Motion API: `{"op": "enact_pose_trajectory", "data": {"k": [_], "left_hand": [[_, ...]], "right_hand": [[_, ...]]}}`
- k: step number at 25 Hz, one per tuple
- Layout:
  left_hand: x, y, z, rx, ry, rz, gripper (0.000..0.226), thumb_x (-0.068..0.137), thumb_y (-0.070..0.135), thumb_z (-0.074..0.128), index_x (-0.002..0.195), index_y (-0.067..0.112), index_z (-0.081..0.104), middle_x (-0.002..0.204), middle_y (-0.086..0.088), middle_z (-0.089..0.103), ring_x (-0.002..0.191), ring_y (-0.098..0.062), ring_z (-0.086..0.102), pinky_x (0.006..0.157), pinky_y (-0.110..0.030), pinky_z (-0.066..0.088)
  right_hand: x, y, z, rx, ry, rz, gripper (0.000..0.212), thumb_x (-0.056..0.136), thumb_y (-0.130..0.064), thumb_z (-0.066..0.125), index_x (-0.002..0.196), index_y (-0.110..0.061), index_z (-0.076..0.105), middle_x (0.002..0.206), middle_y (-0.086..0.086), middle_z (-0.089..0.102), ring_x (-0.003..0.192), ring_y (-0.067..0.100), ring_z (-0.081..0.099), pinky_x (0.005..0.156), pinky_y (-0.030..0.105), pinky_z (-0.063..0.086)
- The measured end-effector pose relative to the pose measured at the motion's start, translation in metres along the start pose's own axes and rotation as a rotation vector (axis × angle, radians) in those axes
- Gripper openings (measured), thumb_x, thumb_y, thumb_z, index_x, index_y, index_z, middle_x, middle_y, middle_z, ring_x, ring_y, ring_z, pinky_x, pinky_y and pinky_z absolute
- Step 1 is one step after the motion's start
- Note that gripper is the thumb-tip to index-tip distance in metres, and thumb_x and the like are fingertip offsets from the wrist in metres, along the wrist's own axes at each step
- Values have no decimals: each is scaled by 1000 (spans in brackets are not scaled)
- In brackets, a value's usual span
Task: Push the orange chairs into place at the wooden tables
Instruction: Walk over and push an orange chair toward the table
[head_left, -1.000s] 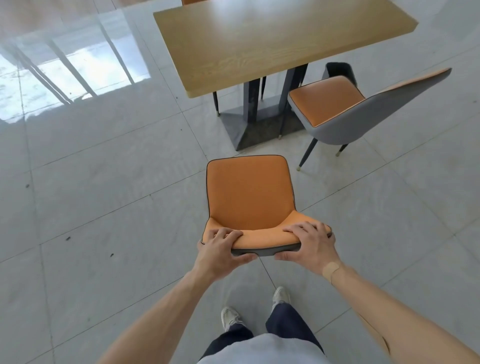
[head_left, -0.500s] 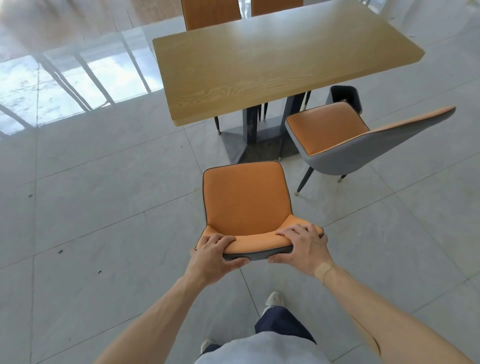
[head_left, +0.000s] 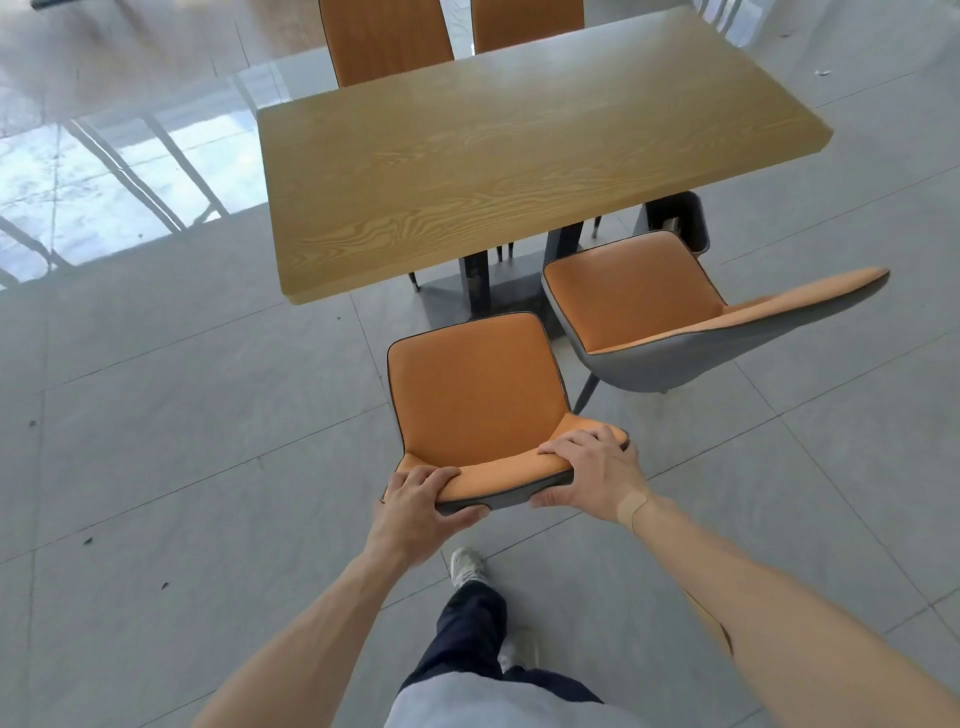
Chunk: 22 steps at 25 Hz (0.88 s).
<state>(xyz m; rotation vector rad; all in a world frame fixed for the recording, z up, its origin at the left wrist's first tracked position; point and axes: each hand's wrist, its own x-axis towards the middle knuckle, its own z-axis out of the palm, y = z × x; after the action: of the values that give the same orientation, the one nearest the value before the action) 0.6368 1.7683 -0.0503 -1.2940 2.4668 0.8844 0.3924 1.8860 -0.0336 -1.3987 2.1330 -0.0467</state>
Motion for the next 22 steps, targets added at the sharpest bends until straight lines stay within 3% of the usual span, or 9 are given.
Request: {"op": "enact_pose_trajectory", "data": {"k": [8, 22], "left_hand": [[71, 23, -18, -23, 50, -28, 93, 58, 100, 24, 133, 47, 40, 135, 19, 44, 126, -17, 32, 99, -50, 39], [94, 61, -22, -53, 65, -151, 84, 62, 94, 37, 133, 50, 37, 138, 18, 44, 127, -15, 32, 104, -45, 37]], "right_hand": [[68, 29, -45, -8, -9, -19, 84, 57, -93, 45, 129, -49, 46, 135, -18, 48, 128, 19, 28, 100, 57, 30], [98, 61, -75, -64, -55, -102, 86, 59, -94, 42, 131, -47, 44, 136, -17, 46, 127, 19, 29, 100, 60, 25]]}}
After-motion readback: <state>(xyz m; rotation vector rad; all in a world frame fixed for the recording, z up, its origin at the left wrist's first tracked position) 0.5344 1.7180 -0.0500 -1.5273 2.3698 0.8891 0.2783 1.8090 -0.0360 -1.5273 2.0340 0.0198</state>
